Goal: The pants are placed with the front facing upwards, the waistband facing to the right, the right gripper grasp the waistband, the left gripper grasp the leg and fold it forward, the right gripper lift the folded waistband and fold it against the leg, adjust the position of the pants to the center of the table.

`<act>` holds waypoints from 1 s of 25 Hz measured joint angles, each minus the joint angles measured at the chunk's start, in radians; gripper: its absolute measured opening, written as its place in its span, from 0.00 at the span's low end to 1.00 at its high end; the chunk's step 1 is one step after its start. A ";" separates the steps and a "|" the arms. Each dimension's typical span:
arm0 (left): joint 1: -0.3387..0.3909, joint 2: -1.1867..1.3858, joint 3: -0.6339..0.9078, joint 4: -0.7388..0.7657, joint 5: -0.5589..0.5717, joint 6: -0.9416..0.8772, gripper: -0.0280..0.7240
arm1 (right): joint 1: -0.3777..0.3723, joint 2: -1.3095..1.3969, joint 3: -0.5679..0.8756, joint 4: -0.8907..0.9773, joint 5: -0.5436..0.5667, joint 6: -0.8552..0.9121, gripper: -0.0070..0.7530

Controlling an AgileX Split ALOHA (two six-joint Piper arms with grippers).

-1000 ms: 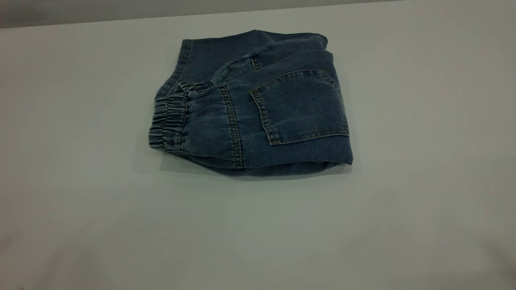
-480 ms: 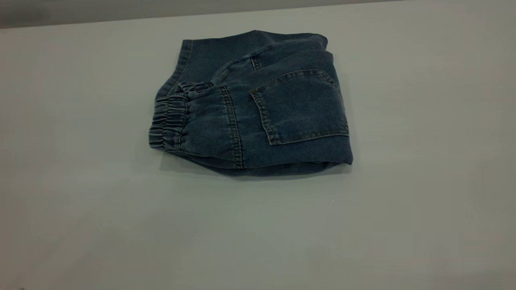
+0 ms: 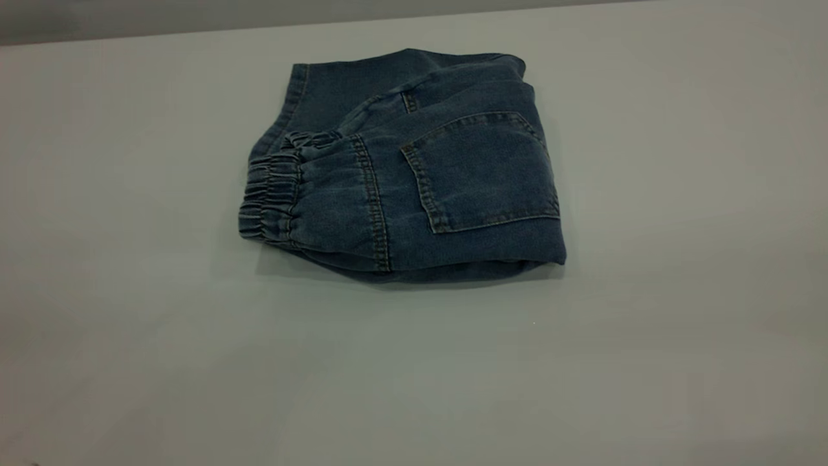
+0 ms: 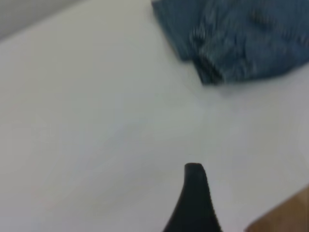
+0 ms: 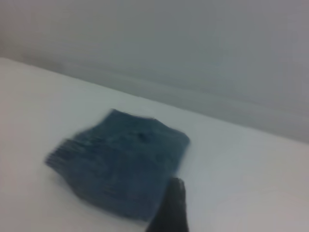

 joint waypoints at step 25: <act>0.000 -0.058 0.104 -0.117 -0.113 -0.054 0.73 | 0.000 -0.004 0.204 -0.265 -0.045 0.208 0.79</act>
